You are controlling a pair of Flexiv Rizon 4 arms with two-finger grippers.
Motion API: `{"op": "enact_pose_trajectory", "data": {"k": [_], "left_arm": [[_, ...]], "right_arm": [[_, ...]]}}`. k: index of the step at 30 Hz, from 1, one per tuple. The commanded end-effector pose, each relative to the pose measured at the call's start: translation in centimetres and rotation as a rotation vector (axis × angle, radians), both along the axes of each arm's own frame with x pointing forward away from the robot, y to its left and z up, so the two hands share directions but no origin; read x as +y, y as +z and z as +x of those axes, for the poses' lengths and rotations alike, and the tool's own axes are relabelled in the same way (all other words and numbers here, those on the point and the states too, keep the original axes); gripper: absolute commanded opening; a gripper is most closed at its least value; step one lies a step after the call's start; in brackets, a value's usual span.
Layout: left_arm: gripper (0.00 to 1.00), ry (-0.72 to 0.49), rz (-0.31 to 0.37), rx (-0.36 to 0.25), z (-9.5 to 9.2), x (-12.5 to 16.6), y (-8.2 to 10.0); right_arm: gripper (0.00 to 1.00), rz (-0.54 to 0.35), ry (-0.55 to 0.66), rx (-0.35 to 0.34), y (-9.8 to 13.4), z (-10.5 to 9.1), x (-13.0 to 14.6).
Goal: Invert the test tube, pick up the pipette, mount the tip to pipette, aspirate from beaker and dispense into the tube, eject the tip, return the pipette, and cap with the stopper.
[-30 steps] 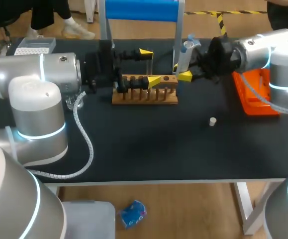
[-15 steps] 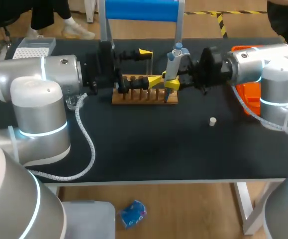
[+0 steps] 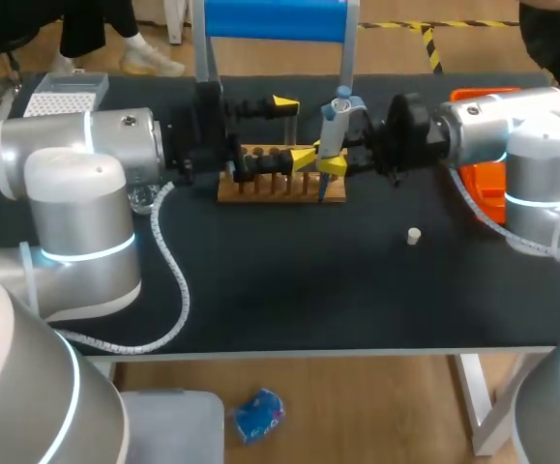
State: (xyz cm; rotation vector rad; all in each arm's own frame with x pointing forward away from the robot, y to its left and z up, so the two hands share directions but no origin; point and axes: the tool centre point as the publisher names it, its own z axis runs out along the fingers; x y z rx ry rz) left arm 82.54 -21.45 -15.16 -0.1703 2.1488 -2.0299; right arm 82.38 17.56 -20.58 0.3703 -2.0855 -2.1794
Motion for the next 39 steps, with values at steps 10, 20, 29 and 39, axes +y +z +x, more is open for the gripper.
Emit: {"op": "enact_pose_trajectory", "data": {"k": [10, 20, 29, 39], "left_arm": [[1.00, -0.004, -0.014, 0.017, 0.5, -1.5, -0.5], [0.90, -0.009, -0.020, 0.022, 0.5, -2.0, -0.7], [0.69, -0.005, -0.027, 0.024, 0.5, -2.0, -0.9], [0.64, -0.006, -0.031, 0.023, 0.5, -2.4, -1.1]], "right_arm": [[0.00, 0.010, 0.011, 0.021, -1.1, 0.4, 1.7], [0.00, 0.009, 0.039, 0.032, -1.3, 0.9, 2.8], [0.00, 0.005, 0.038, 0.037, -1.4, 0.9, 2.8], [0.00, 0.004, 0.044, 0.040, -1.4, 1.1, 3.2]]}}
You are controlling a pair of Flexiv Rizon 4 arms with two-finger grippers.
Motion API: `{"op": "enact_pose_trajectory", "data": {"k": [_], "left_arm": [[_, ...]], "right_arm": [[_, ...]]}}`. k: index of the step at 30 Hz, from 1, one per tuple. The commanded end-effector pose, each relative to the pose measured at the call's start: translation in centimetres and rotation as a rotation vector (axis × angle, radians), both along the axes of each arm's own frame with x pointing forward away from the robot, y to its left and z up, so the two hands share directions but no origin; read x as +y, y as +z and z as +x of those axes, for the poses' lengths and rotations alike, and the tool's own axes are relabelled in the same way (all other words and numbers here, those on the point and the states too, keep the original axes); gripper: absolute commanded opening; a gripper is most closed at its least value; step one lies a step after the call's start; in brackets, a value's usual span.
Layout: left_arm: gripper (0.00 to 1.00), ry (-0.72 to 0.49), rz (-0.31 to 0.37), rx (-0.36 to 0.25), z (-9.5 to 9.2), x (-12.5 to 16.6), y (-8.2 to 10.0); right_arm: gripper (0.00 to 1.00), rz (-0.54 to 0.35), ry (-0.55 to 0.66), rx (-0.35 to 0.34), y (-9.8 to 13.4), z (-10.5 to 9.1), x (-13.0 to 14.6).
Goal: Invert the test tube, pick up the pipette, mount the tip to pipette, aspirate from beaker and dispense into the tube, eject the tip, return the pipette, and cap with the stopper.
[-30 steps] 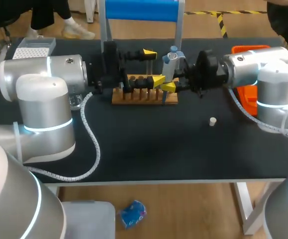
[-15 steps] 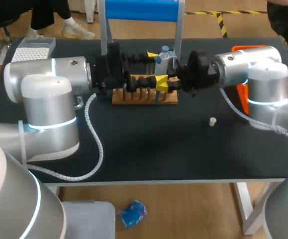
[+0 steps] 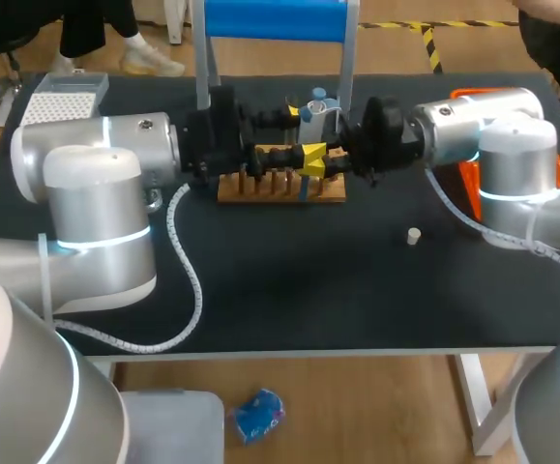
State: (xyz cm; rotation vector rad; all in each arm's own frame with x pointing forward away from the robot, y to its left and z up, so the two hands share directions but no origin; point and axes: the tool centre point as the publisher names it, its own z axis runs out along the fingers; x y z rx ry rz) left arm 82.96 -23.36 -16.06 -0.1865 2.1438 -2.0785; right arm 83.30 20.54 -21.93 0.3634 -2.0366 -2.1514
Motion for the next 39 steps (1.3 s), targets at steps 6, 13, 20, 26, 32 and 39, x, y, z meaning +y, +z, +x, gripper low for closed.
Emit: {"op": "enact_pose_trajectory", "data": {"k": [6, 13, 20, 26, 32, 39], "left_arm": [[0.50, 0.014, 0.018, 0.003, 0.02, -0.30, -0.49], [0.38, 0.016, 0.027, 0.008, 0.01, -0.27, -0.81], [0.09, 0.012, 0.029, 0.011, 0.06, -0.29, -0.94], [0.00, 0.014, 0.028, 0.005, 0.20, -0.31, -0.86], [0.00, 0.010, 0.028, 0.002, 0.26, -0.32, -0.81], [0.00, 0.010, 0.031, 0.001, 0.24, -0.17, -0.76]], "right_arm": [[0.00, -0.003, 0.005, 0.004, -0.06, 0.20, 0.19], [0.00, -0.007, 0.004, 0.011, -0.20, 0.13, 0.07], [0.00, -0.007, 0.001, 0.014, -0.23, 0.13, 0.00], [0.00, -0.006, 0.005, 0.015, -0.23, 0.21, 0.11], [0.00, -0.006, 0.009, 0.015, -0.20, 0.25, 0.20], [0.00, -0.007, 0.001, 0.016, -0.17, 0.16, 0.12]]}}
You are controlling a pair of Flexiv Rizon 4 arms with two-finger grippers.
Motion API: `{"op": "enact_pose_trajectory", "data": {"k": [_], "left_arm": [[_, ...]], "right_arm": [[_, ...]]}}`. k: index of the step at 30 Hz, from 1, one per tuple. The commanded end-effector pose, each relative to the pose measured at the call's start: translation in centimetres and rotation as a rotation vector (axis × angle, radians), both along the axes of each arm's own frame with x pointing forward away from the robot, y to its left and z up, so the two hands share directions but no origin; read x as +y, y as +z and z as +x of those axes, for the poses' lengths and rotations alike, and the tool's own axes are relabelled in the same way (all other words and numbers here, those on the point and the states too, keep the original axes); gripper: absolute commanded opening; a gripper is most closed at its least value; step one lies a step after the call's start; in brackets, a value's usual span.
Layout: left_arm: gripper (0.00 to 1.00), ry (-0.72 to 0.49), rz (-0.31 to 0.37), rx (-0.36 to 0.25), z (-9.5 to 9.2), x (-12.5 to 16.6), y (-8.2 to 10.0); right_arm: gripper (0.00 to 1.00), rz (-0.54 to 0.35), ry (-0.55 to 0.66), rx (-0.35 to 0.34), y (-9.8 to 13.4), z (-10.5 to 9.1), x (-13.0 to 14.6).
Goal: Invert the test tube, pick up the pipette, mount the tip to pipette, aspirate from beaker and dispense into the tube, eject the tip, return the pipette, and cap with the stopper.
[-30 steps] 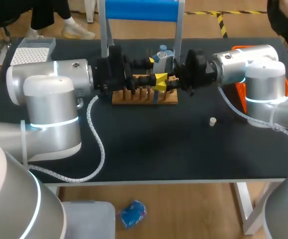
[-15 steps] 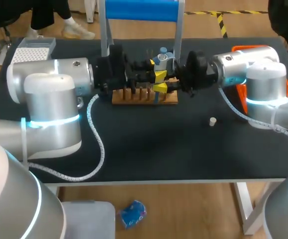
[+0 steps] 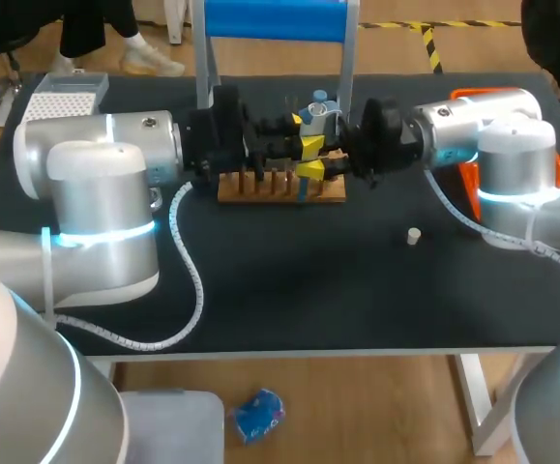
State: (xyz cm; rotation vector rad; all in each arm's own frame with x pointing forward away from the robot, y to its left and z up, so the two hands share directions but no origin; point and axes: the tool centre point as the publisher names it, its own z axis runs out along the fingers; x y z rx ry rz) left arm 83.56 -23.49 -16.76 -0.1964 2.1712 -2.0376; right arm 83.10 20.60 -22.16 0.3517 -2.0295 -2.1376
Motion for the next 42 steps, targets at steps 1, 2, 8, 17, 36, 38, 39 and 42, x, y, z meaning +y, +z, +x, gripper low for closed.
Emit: {"op": "enact_pose_trajectory", "data": {"k": [1, 2, 8, 17, 36, 38, 39, 42], "left_arm": [[0.00, 0.000, 0.000, -0.002, -0.4, 0.0, 0.0], [0.00, 0.000, 0.000, -0.002, -0.4, 0.1, 0.0], [0.00, 0.021, -0.002, -0.011, -0.2, 1.0, 1.0], [0.00, 0.143, 0.026, -0.001, 1.9, 3.4, 2.2], [0.00, 0.279, -0.055, 0.038, 4.1, 5.2, 2.7], [0.00, 0.279, -0.055, 0.038, 4.1, 5.2, 2.7], [0.00, 0.279, -0.055, 0.038, 4.1, 5.2, 2.7], [0.00, 0.351, -0.037, 0.036, 5.2, 5.9, 3.0]], "right_arm": [[0.38, 0.000, -0.013, 0.005, 0.1, 0.3, 0.0], [1.00, 0.001, -0.017, 0.006, 0.1, 0.3, -0.1], [1.00, -0.045, -0.050, 0.018, 0.4, 0.1, -1.2], [1.00, -0.098, -0.170, 0.035, 1.5, 0.2, -4.8], [1.00, -0.114, -0.264, 0.023, 3.1, 1.0, -8.1], [1.00, -0.114, -0.264, 0.023, 3.1, 1.0, -8.1], [1.00, -0.114, -0.264, 0.023, 3.1, 1.0, -8.1], [1.00, -0.102, -0.295, 0.031, 3.3, 1.5, -8.5]]}}
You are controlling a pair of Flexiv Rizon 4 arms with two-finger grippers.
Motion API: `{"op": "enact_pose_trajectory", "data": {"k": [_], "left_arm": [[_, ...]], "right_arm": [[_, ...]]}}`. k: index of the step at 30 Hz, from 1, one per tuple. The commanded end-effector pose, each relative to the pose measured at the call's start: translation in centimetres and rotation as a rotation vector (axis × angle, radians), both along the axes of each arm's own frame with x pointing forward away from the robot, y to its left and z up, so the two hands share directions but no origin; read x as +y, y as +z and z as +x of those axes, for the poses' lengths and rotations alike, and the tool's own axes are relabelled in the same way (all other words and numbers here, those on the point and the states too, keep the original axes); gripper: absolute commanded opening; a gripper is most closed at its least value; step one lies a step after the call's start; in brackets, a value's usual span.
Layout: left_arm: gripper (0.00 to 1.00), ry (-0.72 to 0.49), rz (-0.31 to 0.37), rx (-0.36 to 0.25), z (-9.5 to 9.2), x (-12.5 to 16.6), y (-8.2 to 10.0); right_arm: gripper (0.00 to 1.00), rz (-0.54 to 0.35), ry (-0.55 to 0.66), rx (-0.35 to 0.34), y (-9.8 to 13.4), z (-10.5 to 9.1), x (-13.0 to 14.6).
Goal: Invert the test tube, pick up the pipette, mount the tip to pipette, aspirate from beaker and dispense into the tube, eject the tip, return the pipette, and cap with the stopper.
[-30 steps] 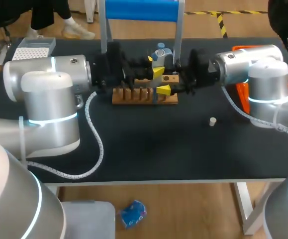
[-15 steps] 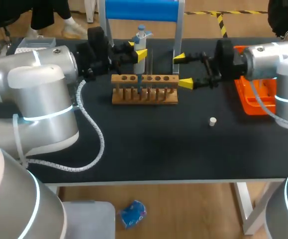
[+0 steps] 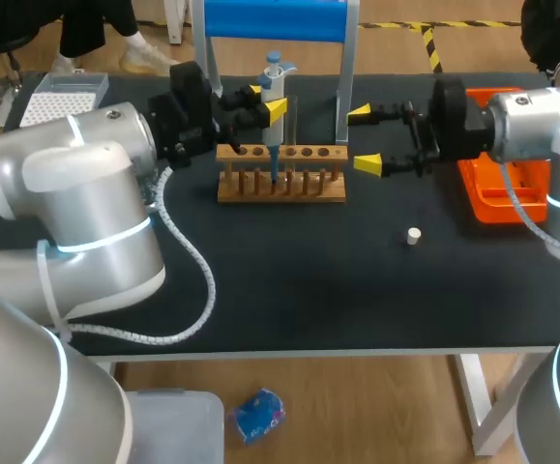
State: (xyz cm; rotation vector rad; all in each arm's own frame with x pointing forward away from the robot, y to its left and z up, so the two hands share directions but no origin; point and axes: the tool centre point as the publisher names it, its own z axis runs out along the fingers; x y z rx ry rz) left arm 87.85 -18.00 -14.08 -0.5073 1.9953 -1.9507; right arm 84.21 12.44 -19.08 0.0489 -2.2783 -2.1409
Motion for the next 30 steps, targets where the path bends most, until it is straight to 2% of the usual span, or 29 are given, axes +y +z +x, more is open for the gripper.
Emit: {"op": "enact_pose_trajectory", "data": {"k": [1, 5, 14, 17, 25, 30], "left_arm": [[0.00, 0.111, 0.019, 0.004, 1.5, 0.8, 0.6], [0.00, 0.188, 0.046, 0.002, 3.5, 2.1, 1.3], [0.00, 0.333, 0.087, 0.055, 7.8, 4.0, 2.2], [0.00, 0.369, 0.100, 0.075, 9.2, 4.4, 2.3], [0.00, 0.472, 0.082, 0.150, 13.1, 5.8, 2.4], [0.00, 0.506, 0.097, 0.183, 15.1, 6.4, 2.1]], "right_arm": [[1.00, 0.004, -0.072, 0.016, 0.3, 0.7, -0.7], [1.00, -0.015, -0.157, 0.023, 0.9, 1.9, -1.5], [1.00, -0.054, -0.294, 0.064, 2.3, 4.8, -2.5], [1.00, -0.066, -0.345, 0.086, 2.5, 6.2, -2.8], [1.00, -0.110, -0.466, 0.156, 2.7, 10.2, -2.8], [1.00, -0.135, -0.474, 0.181, 2.3, 12.7, -2.2]]}}
